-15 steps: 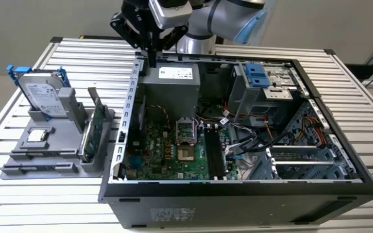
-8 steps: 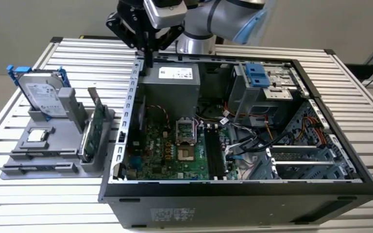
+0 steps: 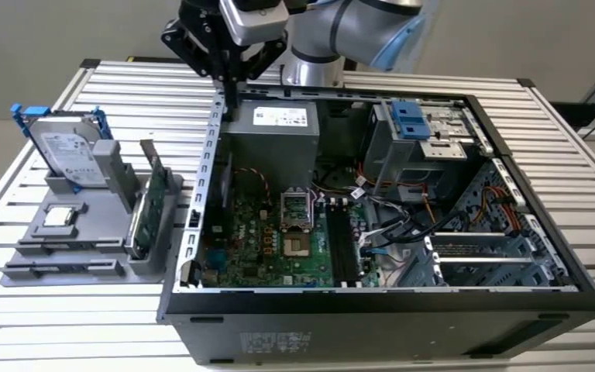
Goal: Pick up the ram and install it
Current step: 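Reach for the ram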
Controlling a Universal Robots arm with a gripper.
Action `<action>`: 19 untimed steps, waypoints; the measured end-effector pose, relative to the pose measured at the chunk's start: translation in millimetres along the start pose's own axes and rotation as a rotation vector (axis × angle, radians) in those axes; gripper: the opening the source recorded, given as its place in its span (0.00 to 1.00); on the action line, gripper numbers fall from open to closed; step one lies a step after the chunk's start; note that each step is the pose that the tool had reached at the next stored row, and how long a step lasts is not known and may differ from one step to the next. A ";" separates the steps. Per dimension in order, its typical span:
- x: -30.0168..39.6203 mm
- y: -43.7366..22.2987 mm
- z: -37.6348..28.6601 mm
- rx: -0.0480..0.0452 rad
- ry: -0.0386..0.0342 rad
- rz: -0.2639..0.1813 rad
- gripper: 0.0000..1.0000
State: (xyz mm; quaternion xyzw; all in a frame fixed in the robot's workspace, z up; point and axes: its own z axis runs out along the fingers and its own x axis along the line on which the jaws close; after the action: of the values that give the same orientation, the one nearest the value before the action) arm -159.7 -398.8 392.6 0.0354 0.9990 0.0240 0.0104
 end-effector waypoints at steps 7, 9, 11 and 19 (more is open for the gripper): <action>6.5 -0.4 -0.1 0.0000 0.0000 0.000 0.00; 8.3 -0.6 -0.2 0.0000 0.0000 0.000 0.00; 10.2 -0.7 -0.2 0.0000 0.0000 0.000 0.00; 17.3 -1.2 -0.4 -0.0001 0.0000 0.000 0.00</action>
State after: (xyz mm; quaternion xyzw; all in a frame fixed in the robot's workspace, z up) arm -177.1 -398.8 392.6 0.0354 0.9990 0.0241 0.0104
